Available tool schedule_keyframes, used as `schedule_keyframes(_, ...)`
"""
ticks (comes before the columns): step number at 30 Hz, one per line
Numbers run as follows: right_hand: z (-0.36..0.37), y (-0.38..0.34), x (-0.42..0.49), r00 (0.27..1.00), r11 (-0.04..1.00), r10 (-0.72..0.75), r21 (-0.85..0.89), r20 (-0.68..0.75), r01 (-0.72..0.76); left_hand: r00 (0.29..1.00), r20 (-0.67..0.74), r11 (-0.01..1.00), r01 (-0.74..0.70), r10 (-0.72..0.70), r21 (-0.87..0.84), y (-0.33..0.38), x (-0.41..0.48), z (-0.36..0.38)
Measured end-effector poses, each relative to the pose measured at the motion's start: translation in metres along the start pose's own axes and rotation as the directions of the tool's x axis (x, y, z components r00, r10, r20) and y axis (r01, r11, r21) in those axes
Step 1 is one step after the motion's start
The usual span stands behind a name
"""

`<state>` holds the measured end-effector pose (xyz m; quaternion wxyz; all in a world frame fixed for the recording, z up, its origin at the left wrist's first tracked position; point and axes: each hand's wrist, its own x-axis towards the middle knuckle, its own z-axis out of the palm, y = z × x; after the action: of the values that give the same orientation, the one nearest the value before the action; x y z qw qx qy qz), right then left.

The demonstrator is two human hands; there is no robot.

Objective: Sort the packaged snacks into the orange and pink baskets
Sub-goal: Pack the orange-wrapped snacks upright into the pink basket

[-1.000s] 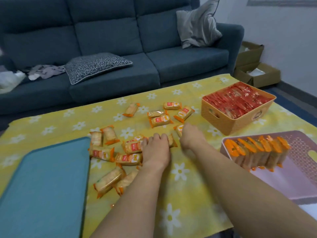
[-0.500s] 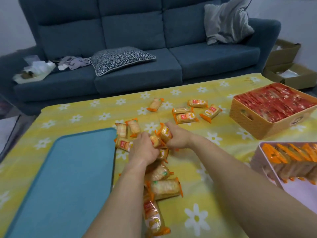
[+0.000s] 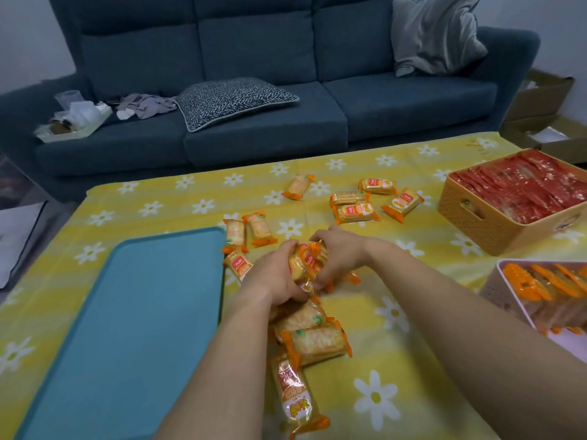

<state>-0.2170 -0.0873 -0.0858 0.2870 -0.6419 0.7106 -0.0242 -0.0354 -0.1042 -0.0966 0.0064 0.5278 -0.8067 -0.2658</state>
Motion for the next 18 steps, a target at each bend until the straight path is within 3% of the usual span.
schedule_keyframes(3,-0.002,0.005,-0.014,0.997,0.93,-0.023,0.367,0.069,-0.004,0.994,-0.108,0.987,-0.029,0.012,-0.157,0.006,-0.003,-0.003)
schedule_keyframes(5,0.001,0.005,-0.025,0.99,0.759,-0.067,0.65,0.125,-0.031,0.986,-0.167,0.943,-0.034,-0.023,-0.33,0.014,-0.007,-0.005)
schedule_keyframes(7,0.008,0.004,-0.031,0.991,0.619,-0.069,0.784,0.11,-0.044,0.983,-0.17,0.891,-0.012,-0.074,-0.454,0.016,-0.007,0.0)
schedule_keyframes(10,0.021,0.0,-0.032,0.997,0.556,0.022,0.828,0.069,-0.069,0.984,-0.124,0.835,0.04,-0.128,-0.549,0.013,-0.009,0.012)
schedule_keyframes(15,0.037,-0.012,-0.028,0.992,0.35,0.123,0.937,-0.03,-0.015,0.97,-0.144,0.674,0.026,-0.195,-0.738,0.024,-0.011,0.017)
schedule_keyframes(18,0.025,-0.02,-0.039,0.941,0.444,0.258,0.892,-0.218,0.085,0.963,-0.183,0.62,-0.024,-0.195,-0.784,0.048,-0.014,0.012)
